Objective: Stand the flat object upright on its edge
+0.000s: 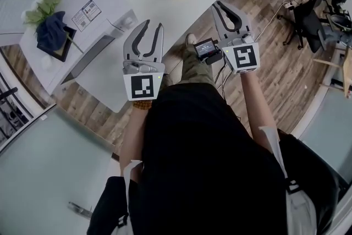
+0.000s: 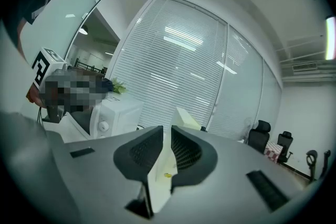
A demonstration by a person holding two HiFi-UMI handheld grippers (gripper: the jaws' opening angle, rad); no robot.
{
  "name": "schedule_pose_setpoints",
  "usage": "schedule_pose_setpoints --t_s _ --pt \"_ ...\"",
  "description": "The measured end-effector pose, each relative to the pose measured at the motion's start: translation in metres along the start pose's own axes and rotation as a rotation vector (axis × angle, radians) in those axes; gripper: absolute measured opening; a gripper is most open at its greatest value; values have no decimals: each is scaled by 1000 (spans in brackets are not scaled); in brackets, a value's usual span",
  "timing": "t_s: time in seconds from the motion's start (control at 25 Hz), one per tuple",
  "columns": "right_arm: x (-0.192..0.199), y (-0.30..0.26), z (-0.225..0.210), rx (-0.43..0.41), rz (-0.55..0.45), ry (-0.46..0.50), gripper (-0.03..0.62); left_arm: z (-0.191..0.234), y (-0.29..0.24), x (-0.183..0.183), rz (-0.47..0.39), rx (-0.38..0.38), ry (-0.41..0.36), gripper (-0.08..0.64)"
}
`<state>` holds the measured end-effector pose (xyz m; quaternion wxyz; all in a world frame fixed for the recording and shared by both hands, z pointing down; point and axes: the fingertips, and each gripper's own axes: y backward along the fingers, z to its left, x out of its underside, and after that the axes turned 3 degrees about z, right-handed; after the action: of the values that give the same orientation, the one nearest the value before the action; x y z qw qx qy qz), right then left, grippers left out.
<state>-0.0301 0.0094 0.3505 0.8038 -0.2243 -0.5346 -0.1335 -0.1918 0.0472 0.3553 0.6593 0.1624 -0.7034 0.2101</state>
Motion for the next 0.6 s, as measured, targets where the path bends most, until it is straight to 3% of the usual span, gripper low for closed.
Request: schedule_pose_setpoints --t_s 0.6 --pt "-17 16 3 74 9 5 41 -1 11 -3 -12 55 15 107"
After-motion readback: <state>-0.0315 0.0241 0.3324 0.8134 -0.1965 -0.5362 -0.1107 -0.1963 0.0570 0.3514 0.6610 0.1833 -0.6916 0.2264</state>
